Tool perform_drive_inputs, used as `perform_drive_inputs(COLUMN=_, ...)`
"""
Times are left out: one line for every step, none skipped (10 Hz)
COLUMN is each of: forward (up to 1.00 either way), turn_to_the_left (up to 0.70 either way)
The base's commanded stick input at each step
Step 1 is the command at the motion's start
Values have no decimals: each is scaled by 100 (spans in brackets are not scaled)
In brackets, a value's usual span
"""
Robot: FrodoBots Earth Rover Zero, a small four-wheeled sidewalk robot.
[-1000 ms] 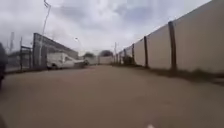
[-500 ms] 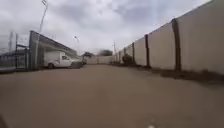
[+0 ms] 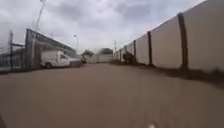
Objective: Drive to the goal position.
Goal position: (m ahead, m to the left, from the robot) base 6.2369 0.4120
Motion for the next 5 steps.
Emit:
perform_drive_inputs(forward=100, turn_to_the_left=0)
perform_drive_inputs(forward=100, turn_to_the_left=0)
perform_drive_inputs(forward=100, turn_to_the_left=0)
perform_drive_inputs(forward=100, turn_to_the_left=0)
perform_drive_inputs(forward=100, turn_to_the_left=0)
